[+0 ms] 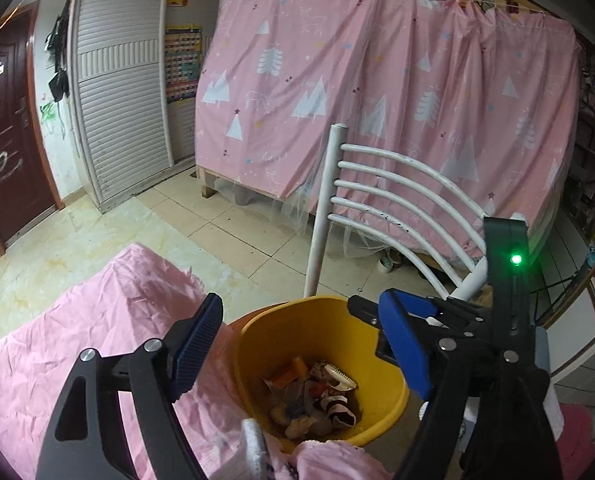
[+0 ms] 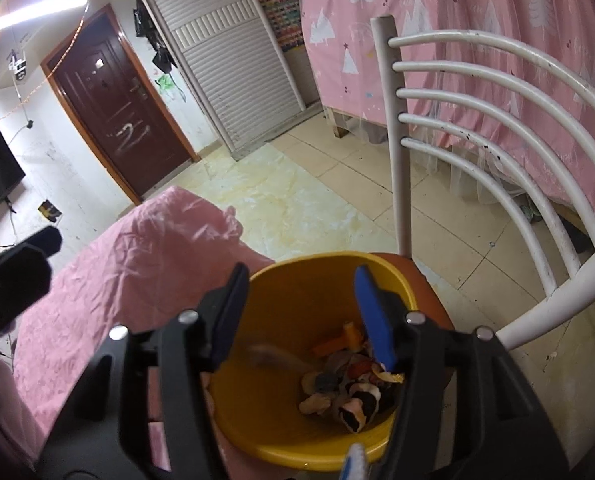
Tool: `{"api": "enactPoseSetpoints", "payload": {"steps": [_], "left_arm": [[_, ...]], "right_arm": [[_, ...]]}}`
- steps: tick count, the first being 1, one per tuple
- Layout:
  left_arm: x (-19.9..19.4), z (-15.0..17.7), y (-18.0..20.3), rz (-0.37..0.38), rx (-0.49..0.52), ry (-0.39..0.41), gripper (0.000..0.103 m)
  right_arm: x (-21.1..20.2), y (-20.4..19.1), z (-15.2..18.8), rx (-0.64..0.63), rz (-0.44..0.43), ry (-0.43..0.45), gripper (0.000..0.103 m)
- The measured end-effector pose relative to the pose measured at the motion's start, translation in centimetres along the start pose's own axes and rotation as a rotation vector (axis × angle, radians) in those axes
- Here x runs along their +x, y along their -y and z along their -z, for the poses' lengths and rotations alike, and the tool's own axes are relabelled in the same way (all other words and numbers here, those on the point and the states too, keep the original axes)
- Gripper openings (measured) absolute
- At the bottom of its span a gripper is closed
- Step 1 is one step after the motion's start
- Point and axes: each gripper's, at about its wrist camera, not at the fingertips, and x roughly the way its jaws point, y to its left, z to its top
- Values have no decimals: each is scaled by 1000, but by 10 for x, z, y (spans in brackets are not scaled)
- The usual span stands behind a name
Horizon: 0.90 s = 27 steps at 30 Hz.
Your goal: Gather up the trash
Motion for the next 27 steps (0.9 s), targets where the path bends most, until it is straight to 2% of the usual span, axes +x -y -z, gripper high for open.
{"api": "enactPoseSetpoints", "payload": {"steps": [5, 7, 12, 18, 27], "left_arm": [[-21, 7, -14, -19, -12, 36, 72], [-32, 8, -19, -23, -25, 54, 73], [-74, 15, -40, -56, -60, 131, 81], [-131, 32, -67, -151, -89, 229, 85], [-198, 64, -121, -327, -165, 289, 86]], "right_arm": [[-13, -10, 0, -6, -11, 32, 74], [-20, -19, 0, -15, -14, 53, 86], [-35, -48, 0, -50, -36, 97, 96], [-41, -97, 4, -122, -71, 128, 97], [-42, -171, 22, -214, -148, 122, 97]]}}
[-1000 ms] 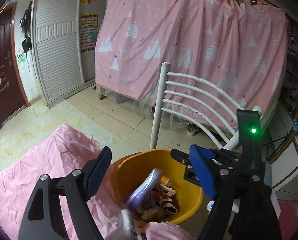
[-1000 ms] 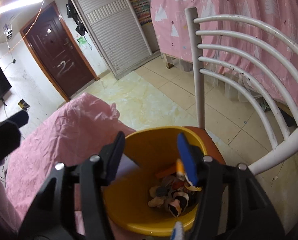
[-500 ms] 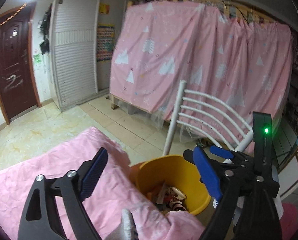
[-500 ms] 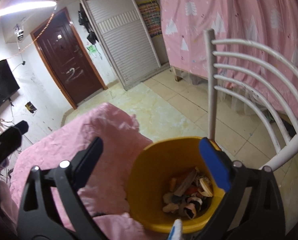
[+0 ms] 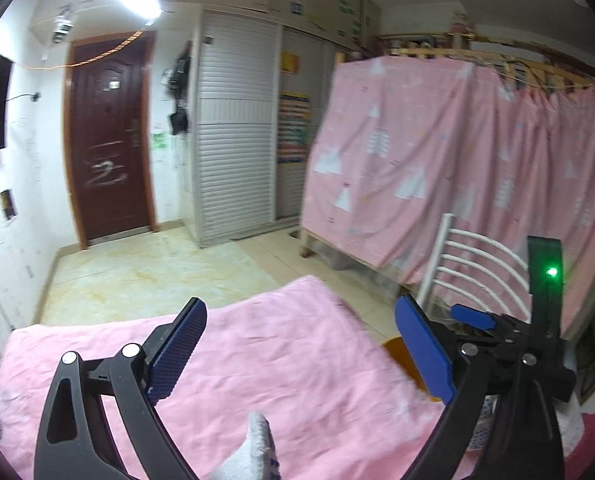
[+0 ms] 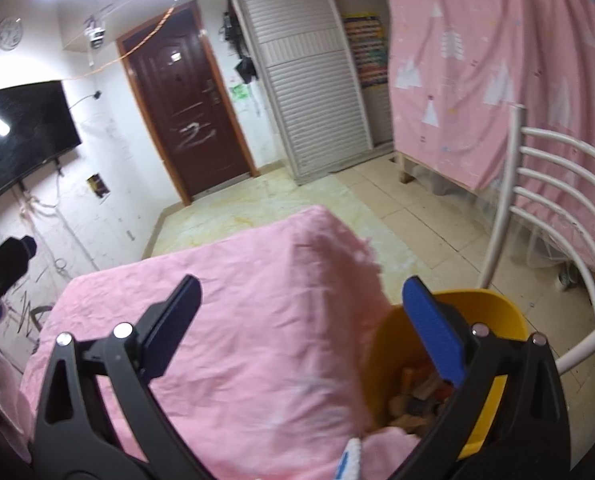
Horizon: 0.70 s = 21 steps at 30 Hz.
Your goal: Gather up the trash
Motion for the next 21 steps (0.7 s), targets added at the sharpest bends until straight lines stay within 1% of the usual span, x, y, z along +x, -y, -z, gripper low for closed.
{"api": "enactPoseSetpoints", "payload": {"steps": [2, 6, 9, 15, 21], "left_arm": [[-9, 3, -14, -34, -12, 7, 86], [-24, 7, -46, -142, -39, 24, 86], [-36, 9, -72, -199, -72, 29, 86], [-54, 13, -115, -247, -135, 36, 86], [-63, 18, -139, -277, -170, 40, 86]], "right_arm": [[2, -18, 1, -23, -16, 5, 97], [6, -46, 2, -61, -51, 17, 97], [9, -68, 5, -87, -78, 13, 97], [13, -105, 7, -129, -112, 12, 97], [15, -131, 8, -170, -134, 6, 97]]}}
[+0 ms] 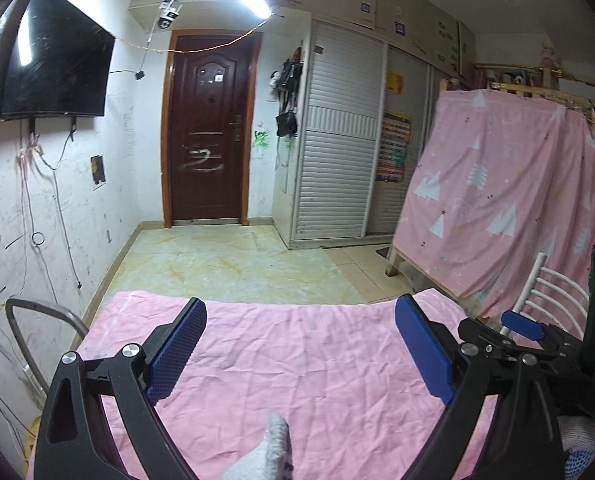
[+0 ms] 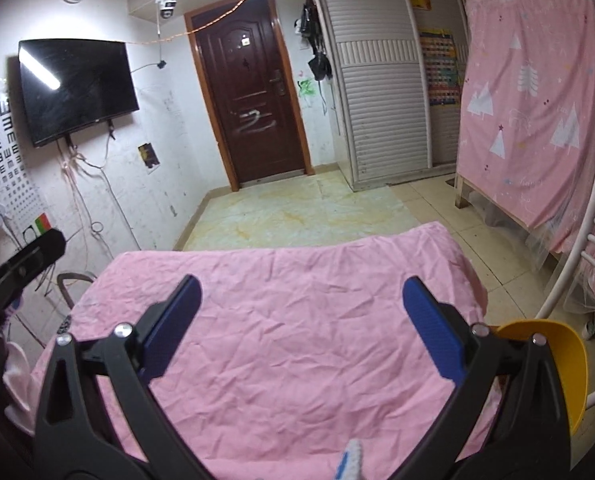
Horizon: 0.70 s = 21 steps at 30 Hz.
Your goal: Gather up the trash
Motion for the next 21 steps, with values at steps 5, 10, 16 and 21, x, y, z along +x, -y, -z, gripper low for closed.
{"api": "enactPoseSetpoints", "payload": {"steps": [5, 10, 16, 21], "left_arm": [[1, 0, -9, -19, -14, -1, 86], [3, 0, -18, -32, -26, -3, 86], [6, -1, -22, -42, -35, -5, 86], [8, 0, -24, -45, -42, -8, 86]], "right_arm": [[4, -14, -5, -21, -9, -1, 97], [7, -24, -8, -37, -11, -4, 97], [9, -27, -9, -49, -15, -8, 97], [9, -29, -10, -51, -17, -7, 97]]}}
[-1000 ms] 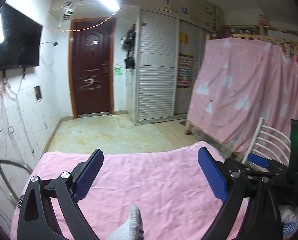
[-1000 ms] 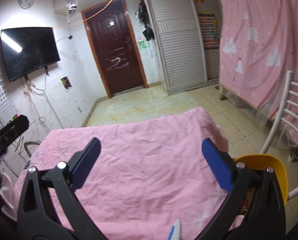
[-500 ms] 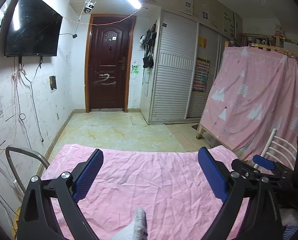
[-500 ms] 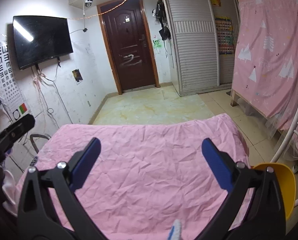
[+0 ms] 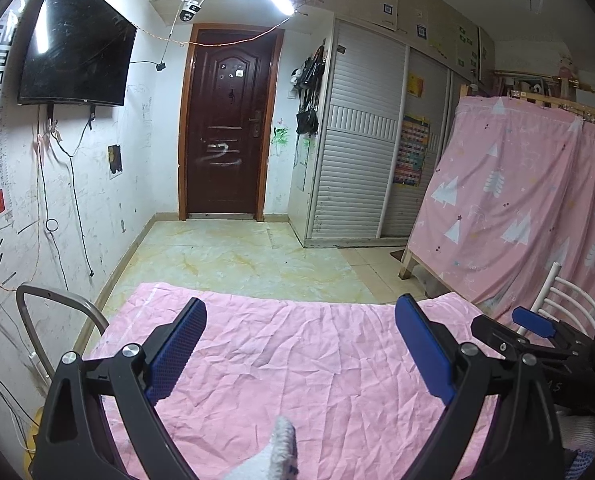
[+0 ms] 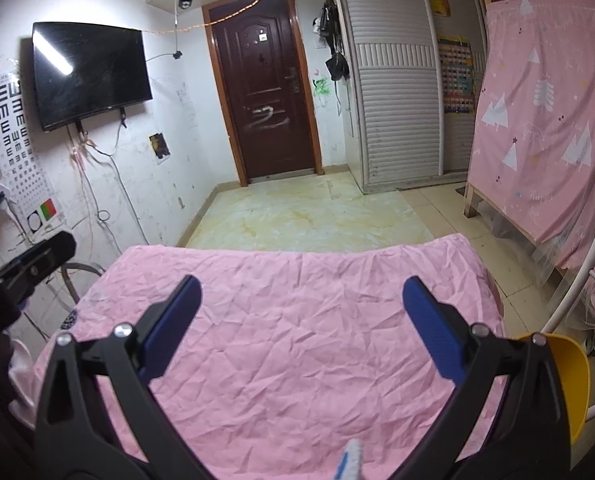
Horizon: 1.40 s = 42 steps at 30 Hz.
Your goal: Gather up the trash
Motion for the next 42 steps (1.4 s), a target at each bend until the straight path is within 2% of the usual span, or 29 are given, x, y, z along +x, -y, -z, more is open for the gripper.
{"api": "enactPoseSetpoints", "payload": {"steps": [42], "left_arm": [[16, 9, -13, -13, -36, -27, 86]], "right_arm": [[9, -10, 4, -28, 7, -16, 97]]}}
